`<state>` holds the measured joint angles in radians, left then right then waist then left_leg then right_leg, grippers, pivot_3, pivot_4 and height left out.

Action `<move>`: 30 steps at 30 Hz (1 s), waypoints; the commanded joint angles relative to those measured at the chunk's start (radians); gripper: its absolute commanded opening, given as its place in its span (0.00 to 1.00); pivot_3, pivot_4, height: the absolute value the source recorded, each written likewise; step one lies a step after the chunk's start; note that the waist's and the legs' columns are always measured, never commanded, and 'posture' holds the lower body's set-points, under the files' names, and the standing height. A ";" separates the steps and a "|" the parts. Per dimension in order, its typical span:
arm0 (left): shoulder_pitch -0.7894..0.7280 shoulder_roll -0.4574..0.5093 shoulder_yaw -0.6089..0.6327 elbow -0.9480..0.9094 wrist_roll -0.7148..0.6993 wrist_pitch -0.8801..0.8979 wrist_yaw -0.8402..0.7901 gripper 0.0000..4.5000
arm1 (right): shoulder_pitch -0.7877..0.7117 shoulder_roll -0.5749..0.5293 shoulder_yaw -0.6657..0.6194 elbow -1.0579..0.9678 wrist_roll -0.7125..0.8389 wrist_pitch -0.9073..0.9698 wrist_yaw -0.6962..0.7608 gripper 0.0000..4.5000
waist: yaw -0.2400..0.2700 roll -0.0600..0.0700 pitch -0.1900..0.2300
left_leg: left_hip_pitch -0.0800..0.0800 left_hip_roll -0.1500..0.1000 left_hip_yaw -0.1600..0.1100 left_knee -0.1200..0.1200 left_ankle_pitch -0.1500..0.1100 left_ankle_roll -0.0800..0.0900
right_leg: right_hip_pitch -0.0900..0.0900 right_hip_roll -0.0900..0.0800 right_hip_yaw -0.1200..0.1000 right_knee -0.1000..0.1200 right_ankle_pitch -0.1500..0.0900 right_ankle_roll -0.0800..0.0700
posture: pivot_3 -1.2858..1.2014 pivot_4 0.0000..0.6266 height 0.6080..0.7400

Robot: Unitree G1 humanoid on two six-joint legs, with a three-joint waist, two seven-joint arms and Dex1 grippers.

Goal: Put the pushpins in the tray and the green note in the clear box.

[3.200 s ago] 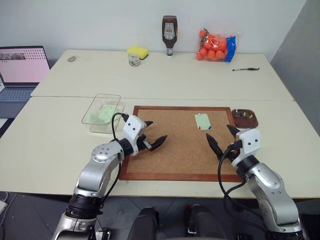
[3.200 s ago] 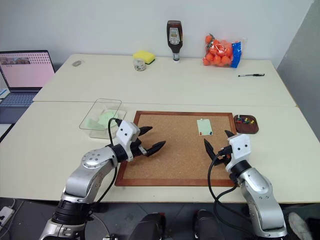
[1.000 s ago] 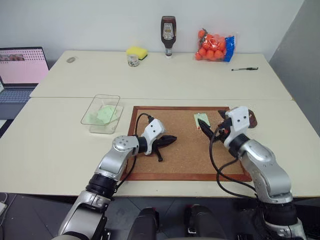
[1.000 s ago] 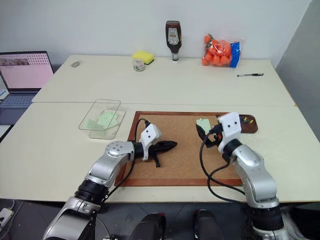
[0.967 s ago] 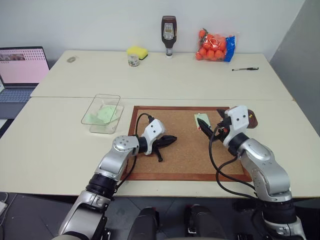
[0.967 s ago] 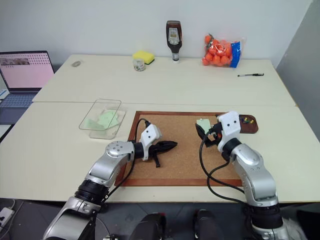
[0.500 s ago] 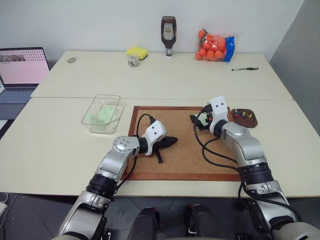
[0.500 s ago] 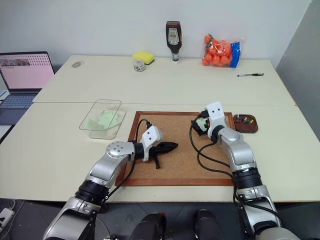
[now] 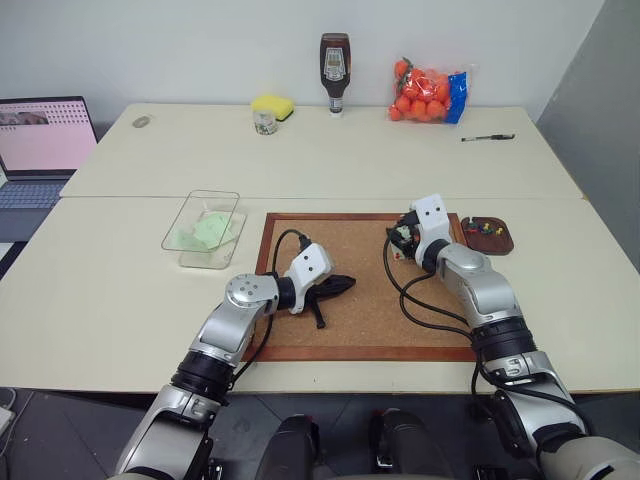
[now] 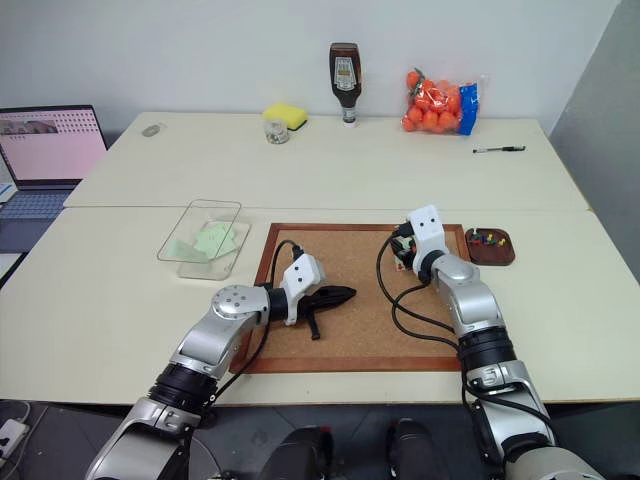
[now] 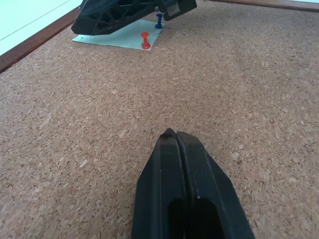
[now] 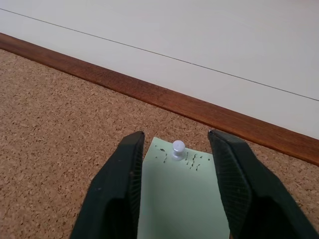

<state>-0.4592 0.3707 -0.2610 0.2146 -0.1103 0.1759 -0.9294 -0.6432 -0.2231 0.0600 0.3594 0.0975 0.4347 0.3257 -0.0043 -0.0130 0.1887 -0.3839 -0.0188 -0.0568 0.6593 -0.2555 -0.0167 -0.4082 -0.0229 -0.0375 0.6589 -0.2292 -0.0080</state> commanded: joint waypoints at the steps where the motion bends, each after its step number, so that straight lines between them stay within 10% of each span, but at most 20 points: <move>1: 0.010 -0.002 -0.011 -0.019 0.007 0.005 -0.005 0.00 | -0.035 -0.003 -0.007 -0.003 -0.019 -0.030 -0.007 0.25 | 0.000 0.000 0.000 | 0.000 0.000 0.000 0.000 0.000 0.000 | 0.000 0.000 0.000 0.000 0.000 0.000 | 0.52 0.24 1.00; 6: 0.012 -0.002 -0.012 -0.019 0.007 0.005 -0.004 0.00 | -0.040 -0.008 -0.004 -0.003 -0.032 -0.031 -0.004 0.01 | 0.000 0.000 0.000 | 0.000 0.000 0.000 0.000 0.000 0.000 | 0.000 0.000 0.000 0.000 0.000 0.000 | 0.52 0.24 1.00; 30: 0.038 0.004 -0.031 -0.040 0.018 0.021 -0.008 0.00 | 0.086 0.050 -0.058 -0.313 0.018 0.004 -0.051 0.01 | -0.001 0.000 0.000 | 0.000 0.002 0.000 -0.001 0.000 0.001 | -0.002 0.000 0.001 0.000 0.000 0.001 | 0.52 0.24 1.00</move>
<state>-0.4384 0.3709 -0.2680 0.1828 -0.1070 0.1867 -0.9292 -0.5557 -0.1760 0.0207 0.0946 0.1026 0.4459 0.2835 -0.0058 -0.0130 0.1887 -0.3841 -0.0171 -0.0566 0.6587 -0.2559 -0.0161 -0.4099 -0.0224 -0.0365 0.6588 -0.2287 -0.0070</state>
